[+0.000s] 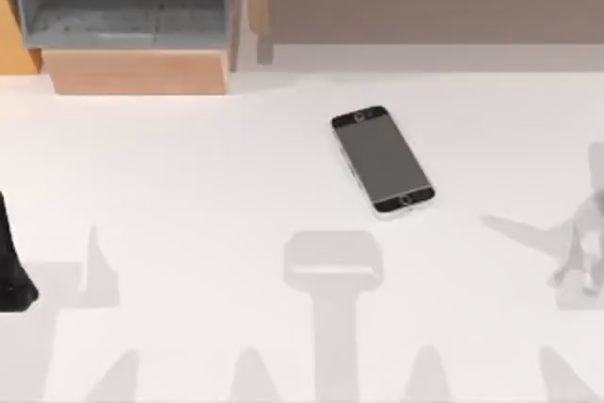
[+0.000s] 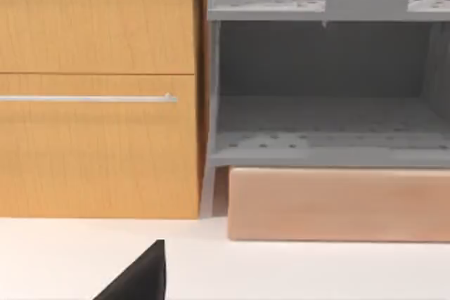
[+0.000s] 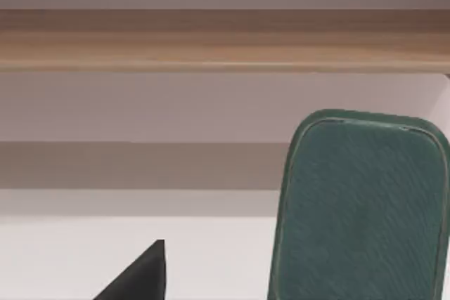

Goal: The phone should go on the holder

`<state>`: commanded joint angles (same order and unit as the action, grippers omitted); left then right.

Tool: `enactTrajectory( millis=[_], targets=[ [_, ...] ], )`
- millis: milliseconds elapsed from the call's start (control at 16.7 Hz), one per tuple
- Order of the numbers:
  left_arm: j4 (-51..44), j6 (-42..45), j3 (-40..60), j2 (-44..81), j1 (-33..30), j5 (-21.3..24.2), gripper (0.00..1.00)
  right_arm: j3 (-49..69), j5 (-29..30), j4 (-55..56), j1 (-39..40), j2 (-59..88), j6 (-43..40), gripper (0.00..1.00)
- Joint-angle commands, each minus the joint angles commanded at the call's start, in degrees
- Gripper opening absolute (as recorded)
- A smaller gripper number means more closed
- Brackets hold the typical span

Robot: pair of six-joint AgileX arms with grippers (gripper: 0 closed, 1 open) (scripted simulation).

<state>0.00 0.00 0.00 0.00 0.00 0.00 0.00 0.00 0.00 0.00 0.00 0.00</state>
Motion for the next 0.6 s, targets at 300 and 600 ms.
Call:
enactTrajectory(
  millis=[300, 600],
  targets=[
    [0.00, 0.00, 0.00, 0.00, 0.00, 0.00, 1.00, 2.49, 0.08, -2.39, 0.38, 3.15, -0.13, 1.00],
    [0.00, 0.00, 0.00, 0.00, 0.00, 0.00, 1.00, 16.04, 0.74, -13.92, 1.95, 19.50, -0.18, 1.00]
  ],
)
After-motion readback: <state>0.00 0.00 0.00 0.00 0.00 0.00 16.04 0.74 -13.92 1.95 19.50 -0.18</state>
